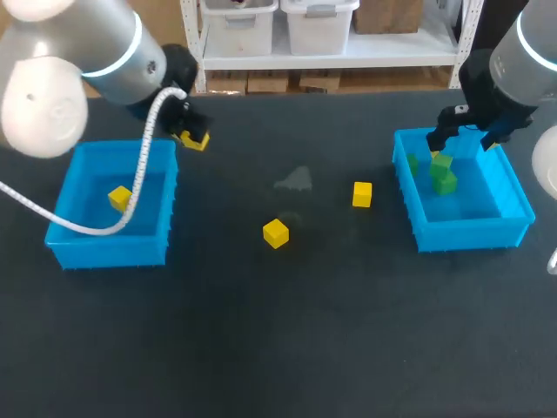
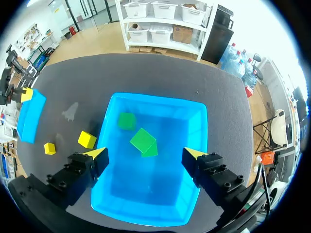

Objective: Put the green cubes in the right bin and the yellow cubes in the left bin.

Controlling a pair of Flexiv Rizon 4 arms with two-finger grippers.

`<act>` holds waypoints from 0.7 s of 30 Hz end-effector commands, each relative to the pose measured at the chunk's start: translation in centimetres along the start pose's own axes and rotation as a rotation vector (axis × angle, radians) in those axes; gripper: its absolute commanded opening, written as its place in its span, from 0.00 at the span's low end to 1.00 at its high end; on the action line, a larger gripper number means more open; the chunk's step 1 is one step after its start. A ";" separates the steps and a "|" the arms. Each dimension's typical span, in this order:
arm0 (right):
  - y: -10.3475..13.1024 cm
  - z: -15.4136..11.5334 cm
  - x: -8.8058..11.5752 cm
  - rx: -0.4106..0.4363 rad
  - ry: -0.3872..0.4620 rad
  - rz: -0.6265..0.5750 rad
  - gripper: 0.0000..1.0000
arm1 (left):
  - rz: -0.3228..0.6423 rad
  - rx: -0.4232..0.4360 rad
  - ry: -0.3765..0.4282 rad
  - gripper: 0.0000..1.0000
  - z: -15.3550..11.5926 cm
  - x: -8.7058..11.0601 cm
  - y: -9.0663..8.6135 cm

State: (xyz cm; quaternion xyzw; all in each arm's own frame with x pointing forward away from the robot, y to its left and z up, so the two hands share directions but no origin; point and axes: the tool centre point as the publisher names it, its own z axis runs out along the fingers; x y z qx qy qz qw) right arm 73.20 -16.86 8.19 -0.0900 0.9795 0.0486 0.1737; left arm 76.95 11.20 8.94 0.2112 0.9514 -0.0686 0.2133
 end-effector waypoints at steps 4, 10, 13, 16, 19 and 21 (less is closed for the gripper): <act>0.0 -0.1 0.2 0.003 -0.005 0.001 1.00 | -0.050 -0.053 -0.025 0.00 -2.4 2.7 3.3; 0.0 -0.1 0.2 0.003 -0.005 0.001 1.00 | -0.081 -0.082 -0.006 0.00 -3.1 4.8 5.3; 0.0 -0.1 0.2 0.003 -0.005 0.001 1.00 | -0.094 -0.098 -0.002 0.00 -3.3 5.6 6.2; 0.0 -0.1 0.2 0.003 -0.005 0.001 1.00 | -0.105 -0.110 0.004 0.00 -3.5 6.4 6.9; 0.0 -0.1 0.2 0.003 -0.005 0.001 1.00 | -0.111 -0.115 0.015 0.00 -3.6 7.2 7.3; 0.0 -0.1 0.2 0.003 -0.005 0.001 1.00 | -0.117 -0.116 0.020 0.00 -3.5 7.7 7.4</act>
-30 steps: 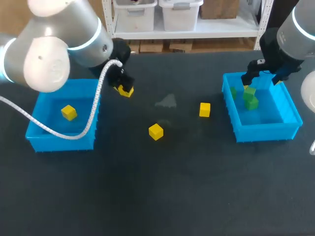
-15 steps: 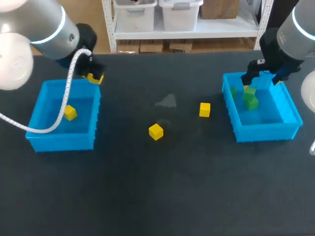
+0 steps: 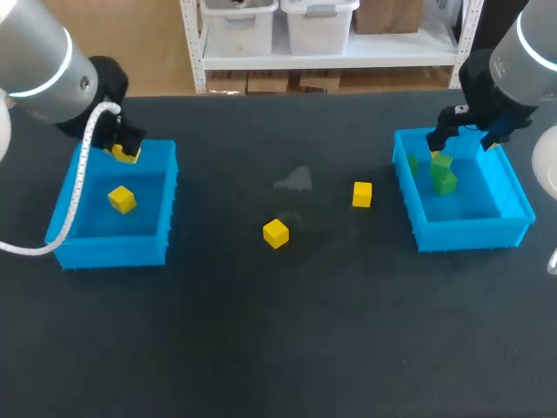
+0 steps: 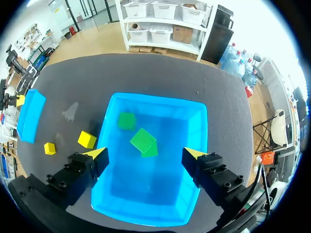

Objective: Put the green cubes in the right bin and the yellow cubes in the left bin.

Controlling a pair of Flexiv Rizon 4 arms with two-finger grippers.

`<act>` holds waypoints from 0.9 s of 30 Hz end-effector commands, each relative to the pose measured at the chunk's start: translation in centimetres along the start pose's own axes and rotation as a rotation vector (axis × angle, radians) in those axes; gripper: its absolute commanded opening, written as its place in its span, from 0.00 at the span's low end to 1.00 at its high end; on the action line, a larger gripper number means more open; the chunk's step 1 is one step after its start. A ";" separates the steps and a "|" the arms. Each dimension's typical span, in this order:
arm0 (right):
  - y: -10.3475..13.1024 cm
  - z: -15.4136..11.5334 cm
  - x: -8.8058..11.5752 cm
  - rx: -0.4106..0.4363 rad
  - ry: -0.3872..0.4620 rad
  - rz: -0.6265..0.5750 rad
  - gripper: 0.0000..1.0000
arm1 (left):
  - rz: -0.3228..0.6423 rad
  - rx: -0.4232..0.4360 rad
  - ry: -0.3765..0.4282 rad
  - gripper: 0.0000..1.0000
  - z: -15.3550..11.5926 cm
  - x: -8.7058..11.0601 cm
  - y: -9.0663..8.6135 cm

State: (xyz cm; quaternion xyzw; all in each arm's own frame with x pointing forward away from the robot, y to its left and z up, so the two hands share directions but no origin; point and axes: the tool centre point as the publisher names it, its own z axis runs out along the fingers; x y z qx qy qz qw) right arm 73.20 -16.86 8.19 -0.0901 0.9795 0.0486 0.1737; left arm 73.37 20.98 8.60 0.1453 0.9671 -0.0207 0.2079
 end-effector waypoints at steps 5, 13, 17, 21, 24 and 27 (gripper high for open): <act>0.0 -0.1 0.2 0.003 -0.005 0.001 1.00 | -0.004 0.002 0.003 1.00 -0.1 1.7 0.3; 0.0 -0.1 0.2 0.003 -0.005 0.001 1.00 | -0.004 0.025 -0.012 1.00 -0.4 1.6 -0.3; 0.0 -0.1 0.2 0.003 -0.005 0.001 1.00 | 0.020 0.081 -0.018 1.00 -0.9 1.0 -2.0; 0.0 -0.1 0.2 0.003 -0.005 0.001 1.00 | 0.045 0.127 -0.022 1.00 -1.2 0.4 -3.8; 0.0 -0.1 0.2 0.003 -0.005 0.001 1.00 | 0.073 0.155 -0.023 1.00 -1.3 0.1 -5.1; 0.0 -0.1 0.2 0.003 -0.005 0.001 1.00 | 0.110 0.181 -0.023 1.00 -1.5 -0.1 -6.3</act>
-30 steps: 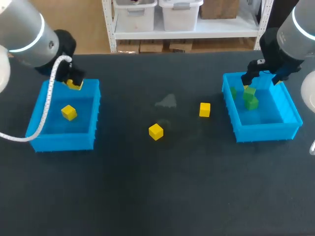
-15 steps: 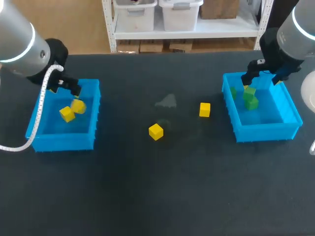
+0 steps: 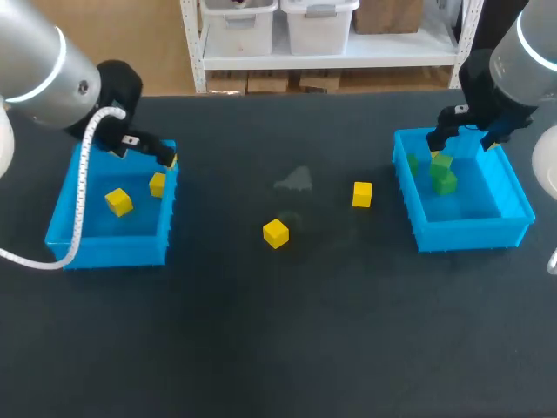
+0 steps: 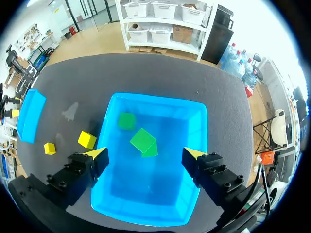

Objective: Put the green cubes in the right bin and the yellow cubes in the left bin.

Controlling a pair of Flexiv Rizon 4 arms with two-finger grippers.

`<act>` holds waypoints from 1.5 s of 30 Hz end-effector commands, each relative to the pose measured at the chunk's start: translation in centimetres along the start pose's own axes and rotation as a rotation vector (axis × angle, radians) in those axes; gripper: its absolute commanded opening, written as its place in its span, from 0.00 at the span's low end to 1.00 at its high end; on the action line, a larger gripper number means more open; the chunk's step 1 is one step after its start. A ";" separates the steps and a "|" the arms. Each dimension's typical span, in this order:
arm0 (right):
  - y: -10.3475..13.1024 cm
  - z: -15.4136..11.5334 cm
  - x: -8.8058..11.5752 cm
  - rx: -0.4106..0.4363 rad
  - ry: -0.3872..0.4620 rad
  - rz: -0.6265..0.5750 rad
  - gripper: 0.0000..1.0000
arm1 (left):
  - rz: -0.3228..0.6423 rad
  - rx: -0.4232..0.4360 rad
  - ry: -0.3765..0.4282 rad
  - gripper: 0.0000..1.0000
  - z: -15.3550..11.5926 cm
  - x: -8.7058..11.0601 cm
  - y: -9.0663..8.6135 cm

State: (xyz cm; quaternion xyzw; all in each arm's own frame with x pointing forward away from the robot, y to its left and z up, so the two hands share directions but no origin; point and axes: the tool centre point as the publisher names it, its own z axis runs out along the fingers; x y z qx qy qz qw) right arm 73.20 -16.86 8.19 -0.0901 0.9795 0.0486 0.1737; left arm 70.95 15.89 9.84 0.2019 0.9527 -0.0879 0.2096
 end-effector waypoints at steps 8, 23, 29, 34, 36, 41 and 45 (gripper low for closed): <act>0.0 -0.1 0.2 0.003 -0.005 0.001 1.00 | 0.149 0.106 0.034 1.00 0.4 -1.1 -5.0; 0.0 -0.1 0.2 0.003 -0.005 0.001 1.00 | 0.373 0.158 0.162 1.00 3.3 -0.4 -11.5; 0.0 -0.1 0.2 0.003 -0.005 0.001 1.00 | 0.434 0.175 0.222 1.00 5.2 0.3 -13.9; 0.0 -0.1 0.2 0.003 -0.005 0.001 1.00 | 0.467 0.193 0.254 1.00 6.4 0.8 -15.7; 0.0 -0.1 0.2 0.003 -0.005 0.001 1.00 | 0.479 0.195 0.264 1.00 6.7 0.9 -16.1; 0.0 -0.1 0.2 0.003 -0.005 0.001 1.00 | 0.504 0.203 0.290 1.00 7.5 1.4 -16.7; 0.0 -0.1 0.2 0.003 -0.005 0.001 1.00 | 0.518 0.207 0.311 1.00 7.9 1.9 -17.1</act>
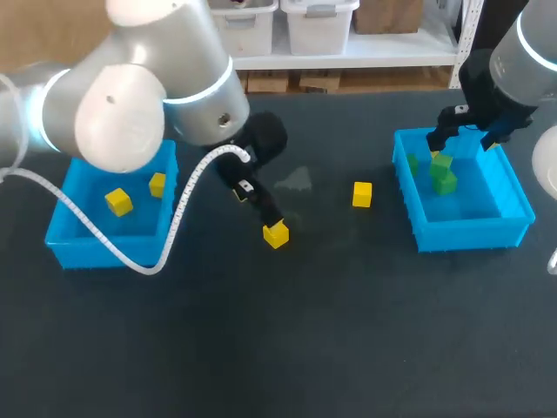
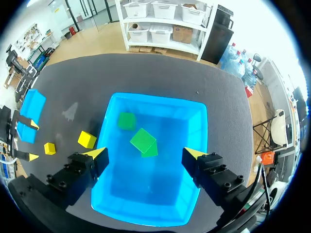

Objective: Put the green cubes in the right bin and the yellow cubes in the left bin.

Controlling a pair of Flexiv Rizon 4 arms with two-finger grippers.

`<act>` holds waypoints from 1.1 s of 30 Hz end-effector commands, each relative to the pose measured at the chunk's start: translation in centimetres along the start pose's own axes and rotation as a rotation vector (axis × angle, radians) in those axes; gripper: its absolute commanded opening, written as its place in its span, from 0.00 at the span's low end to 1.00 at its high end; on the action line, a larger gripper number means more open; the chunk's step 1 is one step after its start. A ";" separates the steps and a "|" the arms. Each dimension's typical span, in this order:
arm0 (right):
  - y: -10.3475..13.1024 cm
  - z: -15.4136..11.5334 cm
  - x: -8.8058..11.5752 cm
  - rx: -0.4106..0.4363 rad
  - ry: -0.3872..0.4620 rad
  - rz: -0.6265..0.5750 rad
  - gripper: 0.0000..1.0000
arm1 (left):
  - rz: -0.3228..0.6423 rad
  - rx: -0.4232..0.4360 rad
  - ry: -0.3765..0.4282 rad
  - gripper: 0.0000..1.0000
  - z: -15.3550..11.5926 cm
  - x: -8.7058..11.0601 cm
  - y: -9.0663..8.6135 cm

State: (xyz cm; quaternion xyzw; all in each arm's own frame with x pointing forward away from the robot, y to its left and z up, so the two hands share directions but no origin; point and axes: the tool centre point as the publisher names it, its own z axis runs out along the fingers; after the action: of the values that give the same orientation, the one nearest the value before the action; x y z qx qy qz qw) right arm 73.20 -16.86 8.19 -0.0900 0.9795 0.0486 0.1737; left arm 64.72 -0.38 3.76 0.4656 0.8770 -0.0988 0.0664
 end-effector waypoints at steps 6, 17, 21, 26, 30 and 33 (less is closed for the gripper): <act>0.0 -0.1 0.2 0.003 -0.005 0.001 1.00 | 0.021 0.019 0.057 1.00 1.4 -0.2 -0.7; 0.0 -0.1 0.2 0.003 -0.005 0.001 1.00 | 0.043 0.027 0.105 1.00 3.6 0.3 -1.5; 0.0 -0.1 0.2 0.003 -0.005 0.001 1.00 | 0.031 0.010 0.120 1.00 4.4 0.2 -1.0; 0.0 -0.1 0.2 0.003 -0.005 0.001 1.00 | 0.019 -0.008 0.122 1.00 5.0 -0.2 -0.3; 0.0 -0.1 0.2 0.003 -0.005 0.001 1.00 | 0.009 -0.025 0.122 1.00 5.3 -0.8 0.2; 0.0 -0.1 0.2 0.003 -0.005 0.001 1.00 | 0.003 -0.039 0.122 1.00 5.5 -1.3 0.4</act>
State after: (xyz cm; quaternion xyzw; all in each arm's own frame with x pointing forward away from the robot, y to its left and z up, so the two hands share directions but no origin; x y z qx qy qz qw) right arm 73.19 -16.86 8.19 -0.0901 0.9795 0.0486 0.1737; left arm 65.43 -1.91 -1.14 0.4708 0.8800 -0.0567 0.0275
